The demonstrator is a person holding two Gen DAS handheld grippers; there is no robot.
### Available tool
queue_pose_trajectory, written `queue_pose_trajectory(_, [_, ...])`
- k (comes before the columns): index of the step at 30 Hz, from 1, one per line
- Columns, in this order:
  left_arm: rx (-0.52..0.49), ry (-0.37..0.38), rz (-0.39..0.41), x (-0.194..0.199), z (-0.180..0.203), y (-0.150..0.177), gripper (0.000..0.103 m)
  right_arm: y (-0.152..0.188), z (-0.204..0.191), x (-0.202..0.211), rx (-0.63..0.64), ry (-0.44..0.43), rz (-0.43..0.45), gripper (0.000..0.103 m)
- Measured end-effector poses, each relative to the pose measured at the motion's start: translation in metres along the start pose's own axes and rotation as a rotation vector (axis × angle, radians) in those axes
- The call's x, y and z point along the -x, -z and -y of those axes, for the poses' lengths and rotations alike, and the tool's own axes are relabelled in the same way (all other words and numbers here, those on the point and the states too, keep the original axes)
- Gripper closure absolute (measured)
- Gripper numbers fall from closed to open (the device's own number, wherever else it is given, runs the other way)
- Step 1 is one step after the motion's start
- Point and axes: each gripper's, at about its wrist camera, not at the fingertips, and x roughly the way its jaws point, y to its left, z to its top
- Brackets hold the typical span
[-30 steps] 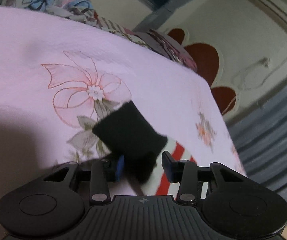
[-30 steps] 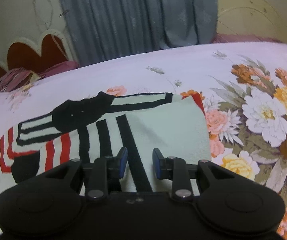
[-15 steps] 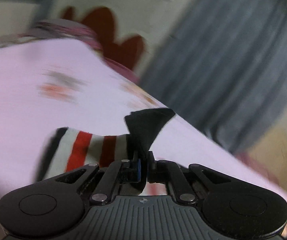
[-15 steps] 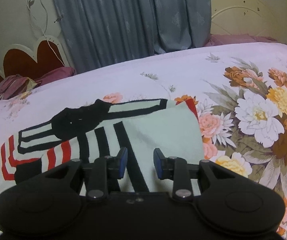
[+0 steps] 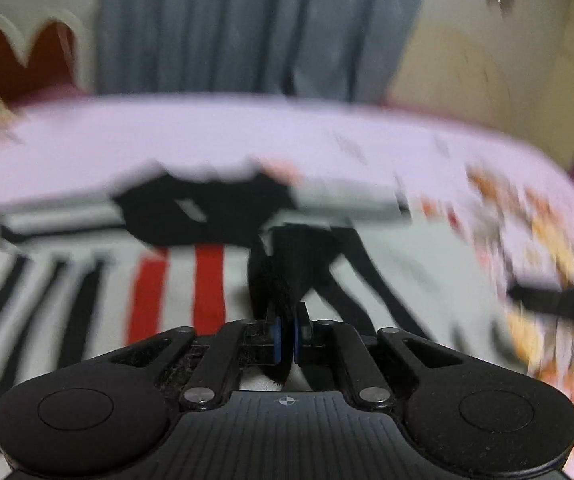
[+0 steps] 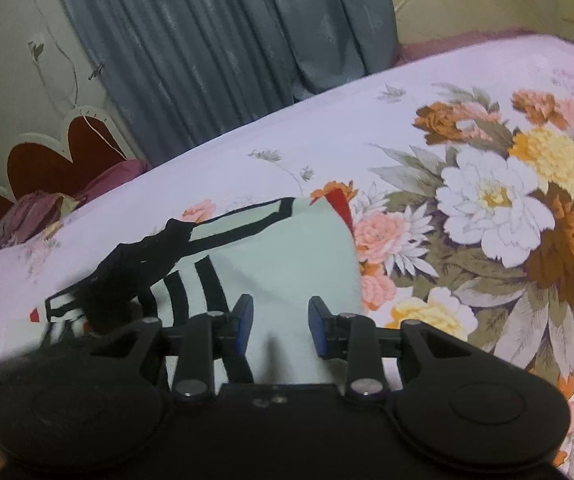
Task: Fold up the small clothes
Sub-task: 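Grasp the other black cuff with the left gripper and lift it, then fold the held sleeve across the body toward the right gripper, then release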
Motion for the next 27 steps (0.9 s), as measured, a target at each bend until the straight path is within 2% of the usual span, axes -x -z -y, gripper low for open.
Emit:
queue_pose_trajectory(1, [-0.034,-0.027,0.030,0.000,0.009,0.006,0.097,-0.001,0.004,-0.001,-0.016,-0.012,-0.006,0.059])
queue_pose_trajectory(2, [-0.064,-0.038,0.035,0.005,0.016,0.016,0.088,-0.001,0.006,-0.001,-0.027,-0.021,-0.009,0.051])
queue_pose_trajectory(4, [-0.065,0.016,0.040,0.015,0.020,0.018,0.054,-0.001,0.010,-0.003,-0.047,-0.046,-0.013,0.050])
queue_pose_trajectory(5, [-0.050,0.040,0.053,0.022,0.017,0.018,0.051,0.000,0.011,-0.005,-0.057,-0.064,-0.018,0.050])
queue_pose_trajectory(7, [-0.042,0.015,0.088,0.039,0.010,0.021,0.050,0.001,0.011,-0.013,-0.091,-0.108,-0.044,0.050])
queue_pose_trajectory(10, [0.026,-0.035,0.155,0.081,-0.028,0.029,0.050,0.001,0.004,-0.027,-0.135,-0.173,-0.081,0.051])
queue_pose_trajectory(13, [0.081,-0.160,0.196,0.114,-0.080,0.041,0.050,0.000,-0.008,-0.043,-0.158,-0.233,-0.125,0.051])
queue_pose_trajectory(15, [0.131,-0.249,0.187,0.122,-0.113,0.050,0.050,0.000,-0.019,-0.055,-0.159,-0.261,-0.157,0.051])
queue_pose_trajectory(17, [0.195,-0.289,0.163,0.126,-0.143,0.059,0.050,-0.001,-0.028,-0.066,-0.163,-0.278,-0.189,0.051])
queue_pose_trajectory(19, [0.214,-0.297,0.119,0.119,-0.161,0.065,0.051,0.000,-0.035,-0.077,-0.173,-0.284,-0.225,0.051])
queue_pose_trajectory(21, [0.221,-0.280,0.096,0.110,-0.170,0.069,0.051,0.001,-0.041,-0.085,-0.170,-0.272,-0.248,0.058])
queue_pose_trajectory(23, [0.191,-0.285,0.091,0.103,-0.169,0.069,0.051,0.003,-0.045,-0.089,-0.135,-0.226,-0.255,0.077])
queue_pose_trajectory(24, [0.180,-0.288,0.092,0.103,-0.168,0.069,0.051,0.004,-0.046,-0.089,-0.116,-0.206,-0.254,0.083])
queue_pose_trajectory(25, [0.176,-0.288,0.095,0.105,-0.168,0.068,0.051,0.004,-0.046,-0.089,-0.103,-0.196,-0.254,0.094])
queue_pose_trajectory(27, [0.175,-0.281,0.124,0.110,-0.165,0.067,0.051,0.005,-0.046,-0.084,-0.060,-0.199,-0.252,0.098])
